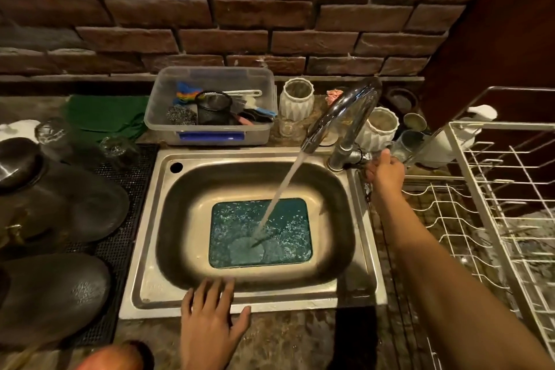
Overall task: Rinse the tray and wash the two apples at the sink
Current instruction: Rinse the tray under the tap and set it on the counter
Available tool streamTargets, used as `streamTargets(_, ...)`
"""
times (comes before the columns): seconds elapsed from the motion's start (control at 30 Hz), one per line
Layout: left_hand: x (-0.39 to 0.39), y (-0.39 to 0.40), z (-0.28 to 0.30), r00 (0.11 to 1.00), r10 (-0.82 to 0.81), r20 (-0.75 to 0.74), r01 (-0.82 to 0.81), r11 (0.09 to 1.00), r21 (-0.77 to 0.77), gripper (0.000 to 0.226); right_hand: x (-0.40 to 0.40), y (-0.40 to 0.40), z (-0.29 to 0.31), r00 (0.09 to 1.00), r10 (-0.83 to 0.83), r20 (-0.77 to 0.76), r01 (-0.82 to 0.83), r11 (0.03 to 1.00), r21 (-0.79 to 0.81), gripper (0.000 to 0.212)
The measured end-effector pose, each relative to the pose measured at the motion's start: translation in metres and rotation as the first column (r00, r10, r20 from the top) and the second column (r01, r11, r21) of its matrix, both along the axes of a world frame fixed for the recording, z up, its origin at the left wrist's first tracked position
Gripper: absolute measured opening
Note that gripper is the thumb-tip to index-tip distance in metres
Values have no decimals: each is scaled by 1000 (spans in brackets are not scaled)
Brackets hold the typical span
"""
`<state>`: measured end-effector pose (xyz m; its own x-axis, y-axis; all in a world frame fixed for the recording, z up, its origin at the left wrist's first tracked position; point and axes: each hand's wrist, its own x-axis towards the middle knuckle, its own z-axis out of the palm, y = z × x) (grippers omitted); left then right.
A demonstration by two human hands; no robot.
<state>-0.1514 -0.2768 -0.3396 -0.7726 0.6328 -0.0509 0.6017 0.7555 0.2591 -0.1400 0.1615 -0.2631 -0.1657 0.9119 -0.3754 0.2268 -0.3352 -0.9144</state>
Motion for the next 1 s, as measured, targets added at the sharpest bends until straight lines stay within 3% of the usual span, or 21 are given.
streamTargets(0.13,1,0,-2,1000,13,-13,-13,1000,-2,67,-2,8,-9,997,-72,-7,71,997,-42,29)
streamTargets(0.23,0,1,-3,1000,19,-3,-19,1000,0,66,3,33,-44,999,-16,-43,10,989,-149,38)
streamTargets(0.37,0,1,-5,999,30,-33,-29,999,28,62,-4,4,-1,975,-148,-167,103,962,-254,41)
streamTargets(0.5,-1,3,-5,999,30,-38,-28,999,31,54,-6,3,-9,959,-180,-218,107,944,-312,47)
streamTargets(0.6,-2,4,-6,999,27,-32,-26,999,21,54,-9,1,-12,953,-204,-225,137,950,-282,44)
streamTargets(0.7,-1,3,-8,999,32,-41,-31,999,36,52,-12,1,-11,945,-238,-225,173,946,-273,25)
streamTargets(0.9,0,3,-7,997,29,-77,-24,997,76,48,-14,2,-13,960,-224,-168,187,959,-213,29)
streamTargets(1.0,-1,3,-8,997,19,-80,-13,997,75,48,-24,7,-11,986,-163,-33,159,983,-93,41)
